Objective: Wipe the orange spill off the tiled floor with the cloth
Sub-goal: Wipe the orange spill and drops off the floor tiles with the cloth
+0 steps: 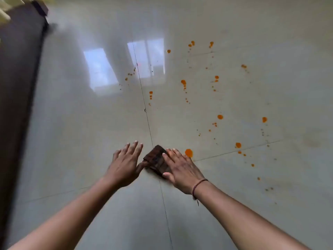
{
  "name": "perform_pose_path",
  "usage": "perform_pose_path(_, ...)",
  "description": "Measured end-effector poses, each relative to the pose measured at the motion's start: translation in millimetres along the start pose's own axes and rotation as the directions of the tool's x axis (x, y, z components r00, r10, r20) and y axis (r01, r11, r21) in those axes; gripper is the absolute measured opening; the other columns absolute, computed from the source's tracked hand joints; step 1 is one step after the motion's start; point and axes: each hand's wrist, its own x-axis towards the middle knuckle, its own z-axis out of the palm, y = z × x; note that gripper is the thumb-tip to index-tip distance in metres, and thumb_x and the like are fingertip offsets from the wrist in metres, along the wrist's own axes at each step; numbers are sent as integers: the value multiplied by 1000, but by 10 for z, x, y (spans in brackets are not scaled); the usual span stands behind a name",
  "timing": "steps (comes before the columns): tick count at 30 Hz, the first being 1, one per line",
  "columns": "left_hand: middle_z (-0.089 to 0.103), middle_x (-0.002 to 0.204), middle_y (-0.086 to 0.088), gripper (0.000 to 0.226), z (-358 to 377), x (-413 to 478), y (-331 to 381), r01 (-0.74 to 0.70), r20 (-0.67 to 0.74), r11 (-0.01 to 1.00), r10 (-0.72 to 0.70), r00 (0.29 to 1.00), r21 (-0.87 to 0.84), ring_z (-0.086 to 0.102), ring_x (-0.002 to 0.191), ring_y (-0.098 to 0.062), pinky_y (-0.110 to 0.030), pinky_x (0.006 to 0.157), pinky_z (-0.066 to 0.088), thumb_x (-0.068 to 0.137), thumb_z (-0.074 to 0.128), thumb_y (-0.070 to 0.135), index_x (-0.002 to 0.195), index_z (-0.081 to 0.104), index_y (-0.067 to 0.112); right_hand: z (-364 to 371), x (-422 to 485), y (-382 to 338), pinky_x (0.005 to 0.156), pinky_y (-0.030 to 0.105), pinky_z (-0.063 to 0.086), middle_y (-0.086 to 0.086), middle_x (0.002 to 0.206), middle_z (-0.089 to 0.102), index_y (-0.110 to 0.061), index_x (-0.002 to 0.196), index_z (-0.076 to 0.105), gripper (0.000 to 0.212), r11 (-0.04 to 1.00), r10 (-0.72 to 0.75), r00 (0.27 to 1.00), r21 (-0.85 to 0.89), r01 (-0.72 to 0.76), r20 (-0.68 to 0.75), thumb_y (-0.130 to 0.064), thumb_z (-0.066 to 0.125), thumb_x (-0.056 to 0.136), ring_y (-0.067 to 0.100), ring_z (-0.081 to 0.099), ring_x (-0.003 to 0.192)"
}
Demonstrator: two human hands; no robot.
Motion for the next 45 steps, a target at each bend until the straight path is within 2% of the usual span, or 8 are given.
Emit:
perform_pose_path(6, 5, 163, 6, 93, 894, 850, -354, -74, -28, 997, 74, 997, -19, 5, 150, -19, -41, 117, 10, 77, -9, 75, 155, 13, 29, 847, 815, 337, 116, 40, 25, 4, 161, 15, -13, 153, 22, 75, 995, -57, 997, -85, 52, -58, -53, 18, 89, 19, 15, 148)
perform_pose_path(10, 8, 161, 10, 79, 1081, 989, -443, -100, -127, 986, 83, 988, -136, 3, 150, -17, -38, 117, 0, 83, 2, 67, 152, 21, 34, 1165, 742, 357, 104, 38, 42, 10, 150, 41, -7, 141, 46, 61, 996, -59, 976, -76, 44, -209, -39, 36, 90, 21, 40, 137)
perform_pose_path(18, 3, 163, 5, 68, 1089, 988, -182, -11, -132, 988, -9, 991, -151, -3, 150, -21, -44, 118, -1, 90, 5, 53, 153, 18, 32, 1162, 805, 151, 112, 38, 21, 16, 150, 39, -2, 142, 42, 66, 996, 25, 956, -74, -49, -293, -43, 37, 89, 27, 36, 140)
perform_pose_path(25, 12, 162, 0, 66, 1123, 1230, 50, -124, -196, 992, 116, 974, -31, 8, 150, -22, -40, 118, 3, 93, 10, 51, 153, 24, 27, 1503, 10, 494, 116, 37, 19, 11, 155, 33, -6, 146, 38, 63, 991, 66, 931, -86, -103, -359, -41, 39, 93, 22, 25, 145)
perform_pose_path(32, 9, 163, 1, 67, 1240, 1203, 277, -23, -248, 1000, 18, 969, -18, 7, 150, -21, -41, 118, 3, 93, 7, 48, 154, 20, 24, 1055, 814, 688, 116, 40, 15, 16, 154, 32, -3, 146, 35, 65, 880, 468, 716, 198, -431, -518, -40, 33, 93, 30, 30, 142)
perform_pose_path(38, 8, 163, 1, 63, 1257, 1193, 281, -23, -265, 1000, 24, 964, 6, 6, 150, -20, -40, 119, 3, 96, 11, 46, 154, 19, 23, 1423, -156, 867, 118, 33, 10, 7, 158, 23, -8, 148, 33, 66, 982, 137, 908, -70, -178, -396, -41, 39, 91, 24, 26, 144)
perform_pose_path(43, 10, 162, 0, 61, 1298, 1216, 289, -10, -277, 1000, 13, 961, 14, 8, 150, -21, -39, 118, 2, 97, 14, 43, 154, 19, 22, 1000, 469, 1320, 117, 35, 8, 16, 154, 32, -3, 146, 35, 66, 872, 464, 723, 120, -475, -512, -40, 34, 92, 31, 30, 142)
perform_pose_path(45, 13, 162, 0, 60, 1305, 1232, 280, -11, -291, 1000, 16, 957, 17, 11, 149, -21, -39, 117, 4, 98, 17, 41, 154, 22, 21, 928, 969, 1008, 116, 36, 9, 18, 152, 35, -2, 145, 37, 67, 888, 434, 714, 125, -443, -549, -40, 35, 90, 32, 33, 140)
